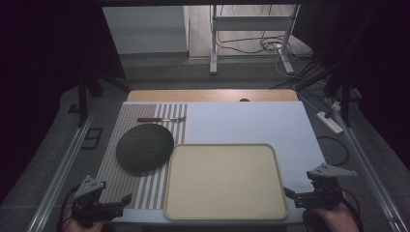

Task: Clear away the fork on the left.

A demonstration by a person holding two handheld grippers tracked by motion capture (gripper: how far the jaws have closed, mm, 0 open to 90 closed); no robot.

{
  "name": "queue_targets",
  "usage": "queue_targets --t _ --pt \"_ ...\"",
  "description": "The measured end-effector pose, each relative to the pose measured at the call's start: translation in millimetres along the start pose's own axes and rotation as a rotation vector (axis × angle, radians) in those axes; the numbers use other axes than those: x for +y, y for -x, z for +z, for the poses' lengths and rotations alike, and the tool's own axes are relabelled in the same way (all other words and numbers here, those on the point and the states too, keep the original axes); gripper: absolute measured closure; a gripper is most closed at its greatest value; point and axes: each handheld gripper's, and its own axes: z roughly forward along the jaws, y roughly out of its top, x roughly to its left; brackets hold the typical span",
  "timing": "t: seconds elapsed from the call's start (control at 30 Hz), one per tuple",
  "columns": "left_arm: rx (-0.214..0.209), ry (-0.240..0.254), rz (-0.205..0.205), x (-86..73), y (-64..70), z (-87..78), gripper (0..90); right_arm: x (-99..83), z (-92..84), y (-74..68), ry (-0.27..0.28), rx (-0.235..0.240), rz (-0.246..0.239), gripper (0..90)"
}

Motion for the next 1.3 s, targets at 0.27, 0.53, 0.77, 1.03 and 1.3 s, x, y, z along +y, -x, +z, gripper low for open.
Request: queue_targets --t 0.27,0.53,0.77,1.03,1.3 --pt "0.005 -0.017 0.008 0.6 0.6 1.4 1.8 -0.2 0.3 -1.2 -0.011 0.011 -0.012 0.0" --pt "0.005 -0.031 0.017 1.6 1.6 3.0 1.9 -0.4 0.5 -0.1 -0.012 0.022 -0.008 0.0" --pt "-0.016 -0.034 0.013 1.9 0.1 3.3 1.4 -0.5 0.8 -0.6 -0.018 0.028 -0.015 0.0" --pt "-0.019 -0.049 0.024 4.5 0.8 3.5 0.0 -0.6 0.6 -0.7 -0.018 0.029 -0.016 0.0" --pt "-0.01 -0.021 0.011 7.1 -0.6 0.6 0.0 -0.8 0.3 -0.9 -0.017 0.033 -0.017 0.0"
